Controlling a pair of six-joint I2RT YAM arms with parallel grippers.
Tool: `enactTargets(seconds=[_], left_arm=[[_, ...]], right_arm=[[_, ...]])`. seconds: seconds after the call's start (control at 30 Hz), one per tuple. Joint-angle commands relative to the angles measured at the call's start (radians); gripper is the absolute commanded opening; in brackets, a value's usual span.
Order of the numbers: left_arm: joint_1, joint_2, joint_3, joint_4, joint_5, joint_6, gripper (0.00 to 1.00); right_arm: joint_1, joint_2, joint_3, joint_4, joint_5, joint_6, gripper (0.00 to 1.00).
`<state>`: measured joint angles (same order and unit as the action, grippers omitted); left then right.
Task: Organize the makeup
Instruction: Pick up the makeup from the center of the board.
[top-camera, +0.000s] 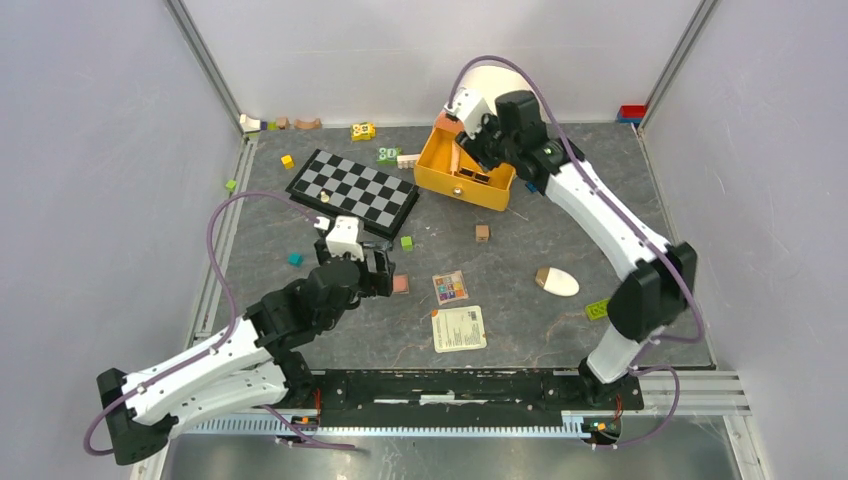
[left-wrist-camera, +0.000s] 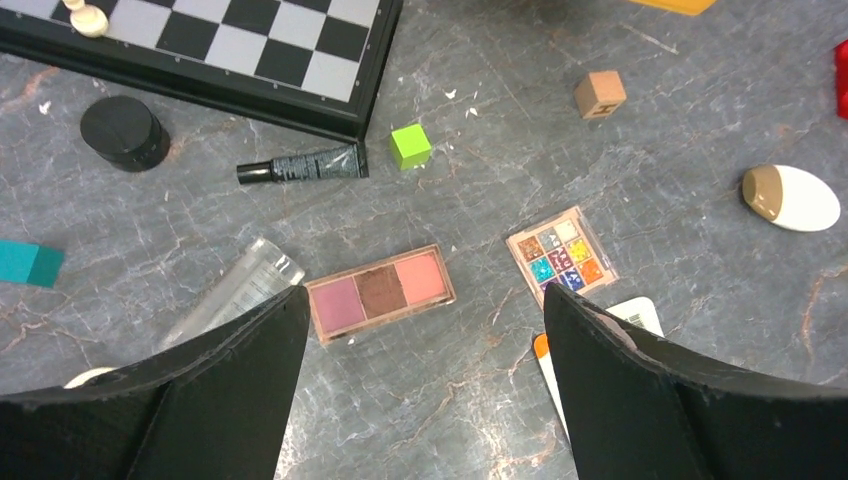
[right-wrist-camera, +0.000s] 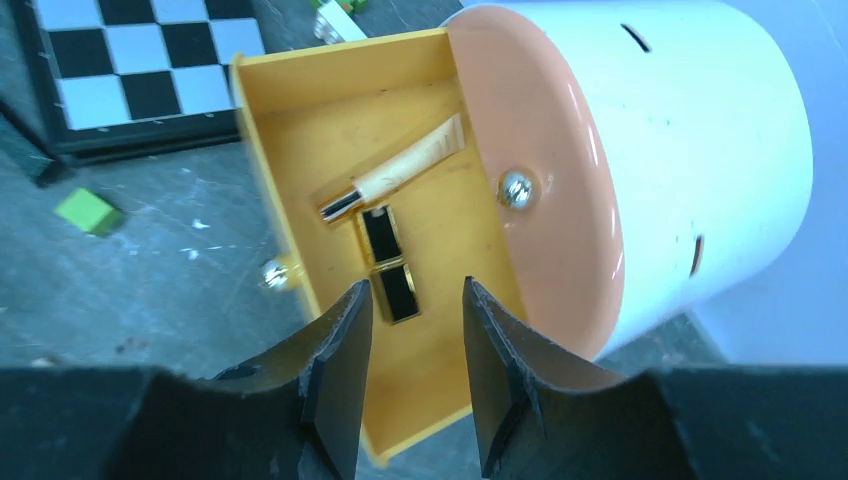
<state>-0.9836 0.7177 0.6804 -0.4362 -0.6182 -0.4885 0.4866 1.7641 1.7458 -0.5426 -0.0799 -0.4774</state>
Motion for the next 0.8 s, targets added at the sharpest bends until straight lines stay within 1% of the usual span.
enactTargets(seconds=[0.0, 0.1, 0.2, 0.3, 0.43, 0.57, 0.77], left_arm=[[0.002, 0.076, 0.053, -0.038, 0.03, -0.088, 0.93], [0.003, 0.141, 0.062, -0.045, 0.06, -0.122, 0.93], [0.005, 0.21, 0.081, -0.049, 0.088, -0.143, 0.93], [0.007, 0.289, 0.104, -0.037, 0.149, -0.142, 0.93], [0.016, 0.388, 0.146, -0.04, 0.183, -0.145, 0.92], [0.065, 0.45, 0.167, -0.018, 0.26, -0.142, 0.92], [0.215, 0.489, 0.177, -0.012, 0.381, -0.142, 0.9]], right_arm=[[0.014, -0.191, -0.221, 0.23, -0.035, 0.201, 0.45], [0.039, -0.32, -0.391, 0.347, -0.026, 0.264, 0.47], [0.055, -0.425, -0.533, 0.414, 0.013, 0.352, 0.47], [0.071, -0.513, -0.658, 0.442, 0.066, 0.44, 0.47], [0.085, -0.612, -0.809, 0.444, 0.144, 0.542, 0.49], [0.087, -0.685, -0.91, 0.425, 0.157, 0.568, 0.5], [0.088, -0.748, -0.966, 0.355, 0.135, 0.6, 0.52]])
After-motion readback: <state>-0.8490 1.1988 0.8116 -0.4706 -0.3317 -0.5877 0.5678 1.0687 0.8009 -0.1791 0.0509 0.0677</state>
